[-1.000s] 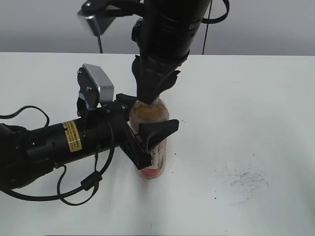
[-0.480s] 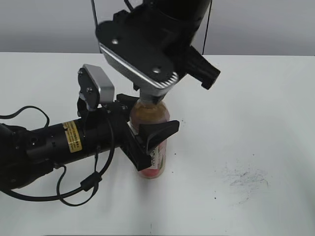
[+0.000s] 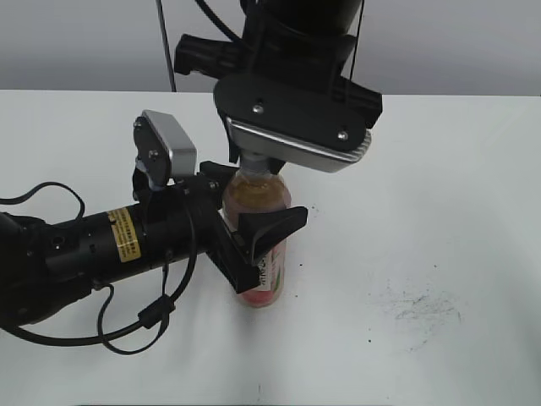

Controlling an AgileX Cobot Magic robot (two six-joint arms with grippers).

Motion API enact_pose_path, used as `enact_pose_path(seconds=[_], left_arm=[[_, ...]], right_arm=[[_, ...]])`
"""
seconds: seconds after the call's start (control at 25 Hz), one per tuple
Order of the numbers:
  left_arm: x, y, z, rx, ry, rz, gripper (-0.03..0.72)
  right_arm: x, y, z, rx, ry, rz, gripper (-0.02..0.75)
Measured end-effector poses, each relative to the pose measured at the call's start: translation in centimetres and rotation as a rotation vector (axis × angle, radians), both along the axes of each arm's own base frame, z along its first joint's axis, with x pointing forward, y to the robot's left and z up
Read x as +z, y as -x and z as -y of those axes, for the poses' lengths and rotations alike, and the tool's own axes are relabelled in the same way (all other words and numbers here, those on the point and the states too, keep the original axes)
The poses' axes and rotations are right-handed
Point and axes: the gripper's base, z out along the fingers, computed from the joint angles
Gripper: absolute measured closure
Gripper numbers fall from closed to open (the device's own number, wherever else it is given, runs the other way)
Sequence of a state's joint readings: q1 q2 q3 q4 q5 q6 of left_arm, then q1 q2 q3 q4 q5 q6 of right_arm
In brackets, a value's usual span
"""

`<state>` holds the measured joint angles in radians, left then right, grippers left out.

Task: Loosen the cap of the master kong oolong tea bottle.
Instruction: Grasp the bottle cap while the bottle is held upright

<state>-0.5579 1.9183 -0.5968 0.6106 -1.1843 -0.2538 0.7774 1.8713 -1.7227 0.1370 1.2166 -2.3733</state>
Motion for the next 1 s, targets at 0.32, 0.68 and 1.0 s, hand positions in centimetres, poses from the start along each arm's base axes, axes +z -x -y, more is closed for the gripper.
enact_pose_path(seconds=[0.32, 0.68, 1.0], left_arm=[[0.0, -0.02, -0.01, 0.003, 0.002, -0.003, 0.24], [0.0, -0.03, -0.01, 0.004, 0.002, -0.004, 0.24], [0.0, -0.04, -0.02, 0.005, 0.002, -0.004, 0.24]], right_arm=[[-0.06, 0.05, -0.07, -0.5, -0.065, -0.165, 0.197], [-0.08, -0.05, 0.04, -1.518, -0.184, -0.463, 0.183], [-0.09, -0.16, 0.15, -2.172, -0.273, -0.643, 0.251]])
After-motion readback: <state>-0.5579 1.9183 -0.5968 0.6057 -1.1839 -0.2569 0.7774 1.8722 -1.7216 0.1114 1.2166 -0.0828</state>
